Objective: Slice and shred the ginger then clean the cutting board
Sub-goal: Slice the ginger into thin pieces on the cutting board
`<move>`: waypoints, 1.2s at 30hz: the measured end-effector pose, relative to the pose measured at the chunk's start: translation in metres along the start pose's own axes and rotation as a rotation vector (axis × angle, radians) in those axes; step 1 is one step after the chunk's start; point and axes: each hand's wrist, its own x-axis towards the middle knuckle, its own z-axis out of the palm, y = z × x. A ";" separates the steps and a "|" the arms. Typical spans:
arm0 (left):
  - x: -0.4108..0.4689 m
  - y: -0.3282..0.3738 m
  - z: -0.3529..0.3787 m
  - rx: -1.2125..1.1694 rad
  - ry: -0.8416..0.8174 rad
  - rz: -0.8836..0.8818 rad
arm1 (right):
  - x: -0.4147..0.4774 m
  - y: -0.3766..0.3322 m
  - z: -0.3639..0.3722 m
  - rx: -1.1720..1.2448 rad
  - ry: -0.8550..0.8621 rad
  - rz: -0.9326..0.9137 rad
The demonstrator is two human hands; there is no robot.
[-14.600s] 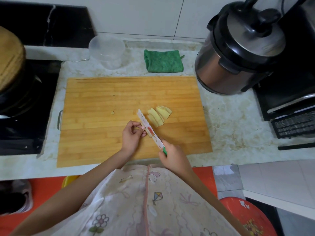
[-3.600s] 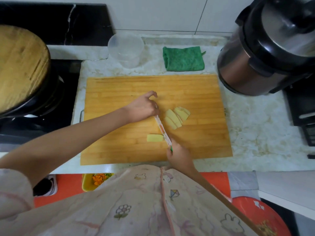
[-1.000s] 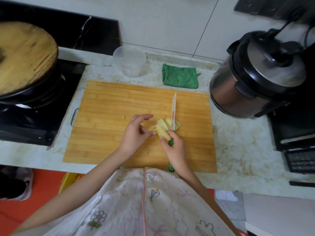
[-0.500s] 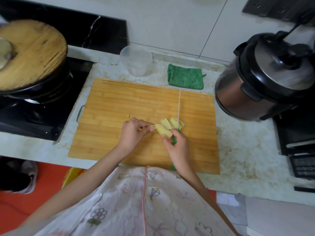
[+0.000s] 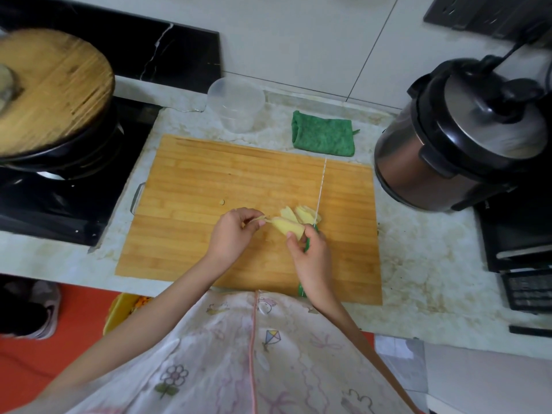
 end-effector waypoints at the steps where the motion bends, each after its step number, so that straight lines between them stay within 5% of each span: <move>1: 0.001 0.000 -0.002 -0.005 0.018 -0.002 | 0.001 0.001 0.000 -0.009 0.009 0.011; 5: 0.012 -0.012 -0.016 -0.159 0.126 -0.107 | 0.003 0.008 -0.006 -0.075 0.061 0.043; 10: 0.001 -0.013 -0.010 -0.541 -0.013 -0.396 | 0.009 0.020 -0.005 -0.291 0.070 -0.020; 17: 0.003 -0.023 -0.002 -0.530 0.020 -0.490 | 0.026 0.028 0.009 -0.400 0.103 -0.238; 24: 0.016 -0.034 0.003 -0.063 -0.029 -0.251 | 0.027 0.041 0.014 -0.437 0.051 -0.305; 32: 0.034 -0.037 0.016 0.646 -0.163 -0.007 | 0.020 0.028 0.003 -0.154 0.141 -0.295; 36: 0.014 -0.023 0.033 0.404 -0.151 0.295 | 0.026 0.025 -0.004 -0.062 0.111 -0.226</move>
